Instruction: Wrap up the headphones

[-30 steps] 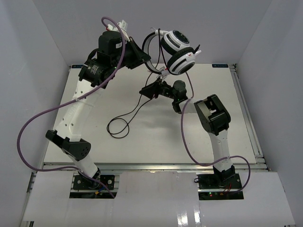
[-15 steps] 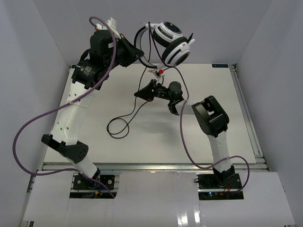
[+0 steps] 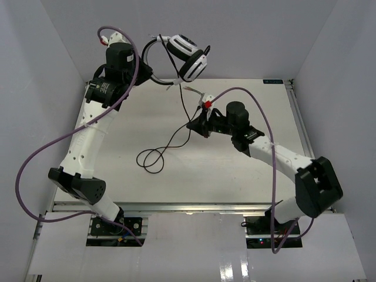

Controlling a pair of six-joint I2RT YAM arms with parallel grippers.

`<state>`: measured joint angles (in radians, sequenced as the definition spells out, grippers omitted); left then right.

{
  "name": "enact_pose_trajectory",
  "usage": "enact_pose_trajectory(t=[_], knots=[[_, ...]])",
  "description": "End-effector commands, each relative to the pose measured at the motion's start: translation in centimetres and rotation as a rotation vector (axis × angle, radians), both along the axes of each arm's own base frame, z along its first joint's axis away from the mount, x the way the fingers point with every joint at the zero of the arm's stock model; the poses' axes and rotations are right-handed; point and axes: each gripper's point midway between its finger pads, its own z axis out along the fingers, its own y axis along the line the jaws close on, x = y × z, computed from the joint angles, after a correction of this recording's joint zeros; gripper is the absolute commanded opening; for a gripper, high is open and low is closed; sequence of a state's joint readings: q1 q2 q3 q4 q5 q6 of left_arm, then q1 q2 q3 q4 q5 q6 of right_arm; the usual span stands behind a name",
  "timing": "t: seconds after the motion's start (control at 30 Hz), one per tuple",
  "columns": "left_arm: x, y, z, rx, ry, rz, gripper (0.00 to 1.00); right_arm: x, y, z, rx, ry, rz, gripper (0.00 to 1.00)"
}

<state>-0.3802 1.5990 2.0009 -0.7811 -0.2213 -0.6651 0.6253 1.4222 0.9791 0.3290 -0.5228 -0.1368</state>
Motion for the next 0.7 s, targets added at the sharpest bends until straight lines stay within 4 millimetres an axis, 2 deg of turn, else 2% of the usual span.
enact_pose_trajectory(t=[0.0, 0.03, 0.1, 0.17, 0.3, 0.43, 0.53, 0.6, 0.67], knots=[[0.5, 2.2, 2.1, 0.055, -0.115, 0.084, 0.0, -1.4, -3.7, -1.1, -0.333, -0.245, -0.044, 0.08], [0.8, 2.2, 0.9, 0.07, -0.096, 0.086, 0.0, -2.1, -3.6, -0.4, -0.365, -0.285, -0.037, 0.08], [1.5, 2.0, -0.6, 0.095, -0.074, 0.083, 0.0, -3.3, -3.6, -0.1, -0.475, -0.374, -0.011, 0.08], [2.2, 1.8, -2.9, 0.126, -0.03, 0.078, 0.0, -4.1, -3.1, 1.5, -0.515, -0.462, -0.023, 0.08], [2.8, 1.9, -7.4, 0.228, 0.053, 0.054, 0.0, -1.3, -5.2, 5.6, -0.594, -0.592, -0.201, 0.08], [2.0, 2.1, -11.9, 0.347, 0.136, -0.007, 0.0, 2.0, -6.8, 9.2, -0.627, -0.707, -0.352, 0.08], [0.7, 2.2, -13.6, 0.429, 0.159, -0.048, 0.0, 3.6, -7.1, 11.8, -0.603, -0.734, -0.422, 0.08], [-0.1, 2.3, -14.9, 0.474, 0.18, -0.079, 0.0, 4.4, -6.9, 12.8, -0.598, -0.75, -0.451, 0.08], [-0.7, 2.1, -15.3, 0.504, 0.182, -0.116, 0.0, 5.2, -6.7, 13.1, -0.606, -0.764, -0.465, 0.08]])
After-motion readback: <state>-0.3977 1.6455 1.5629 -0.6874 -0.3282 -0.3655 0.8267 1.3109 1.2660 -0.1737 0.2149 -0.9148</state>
